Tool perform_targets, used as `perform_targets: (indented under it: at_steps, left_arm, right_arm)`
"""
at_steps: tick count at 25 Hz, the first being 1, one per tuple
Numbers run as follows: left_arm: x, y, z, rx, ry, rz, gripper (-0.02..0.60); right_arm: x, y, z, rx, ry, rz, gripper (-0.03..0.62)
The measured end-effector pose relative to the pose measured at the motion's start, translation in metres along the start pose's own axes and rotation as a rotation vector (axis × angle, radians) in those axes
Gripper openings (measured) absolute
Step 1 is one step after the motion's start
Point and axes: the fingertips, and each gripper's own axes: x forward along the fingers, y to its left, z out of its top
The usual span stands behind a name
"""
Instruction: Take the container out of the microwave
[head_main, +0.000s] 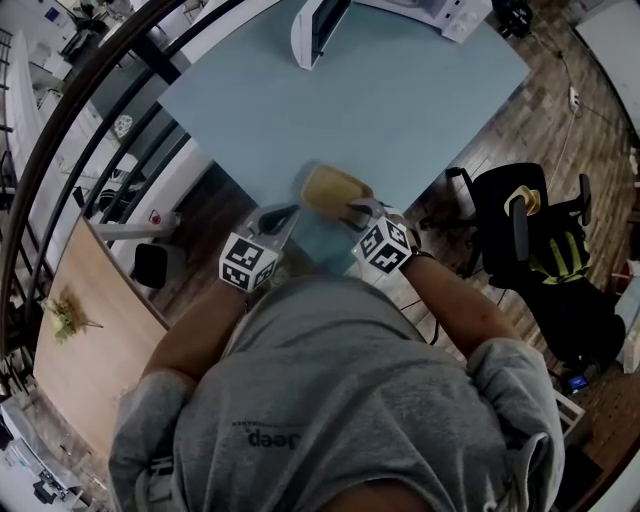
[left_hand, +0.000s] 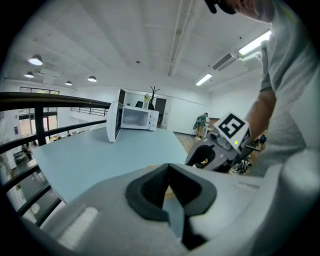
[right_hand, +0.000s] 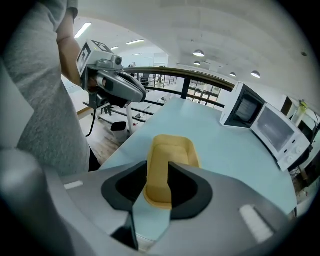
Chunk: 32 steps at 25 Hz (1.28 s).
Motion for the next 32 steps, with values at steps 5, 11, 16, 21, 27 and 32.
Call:
perform_targets:
  at_steps: [5, 11, 16, 21, 27, 32]
  left_arm:
    - [0.001, 0.000, 0.005, 0.001, -0.006, -0.003, 0.025]
    - [0.002, 0.001, 0.010, 0.006, -0.014, -0.006, 0.023]
    - [0.000, 0.001, 0.013, 0.008, -0.017, -0.004, 0.025]
    - [-0.001, 0.000, 0.017, 0.006, -0.025, -0.003, 0.024]
    - [-0.006, 0.001, 0.034, 0.020, -0.054, -0.001, 0.023]
    - [-0.011, -0.002, 0.063, 0.053, -0.098, -0.003, 0.023]
  right_arm:
    - [-0.003, -0.002, 0.002, -0.004, 0.000, -0.003, 0.129]
    - [-0.006, -0.004, 0.006, -0.003, -0.005, -0.006, 0.123]
    - [-0.010, -0.005, 0.009, -0.003, -0.009, -0.010, 0.123]
    - [-0.015, -0.007, 0.013, 0.001, -0.021, -0.015, 0.121]
    - [-0.026, -0.011, 0.022, 0.007, -0.046, -0.022, 0.114]
    - [-0.045, -0.025, 0.032, 0.035, -0.081, -0.051, 0.103]
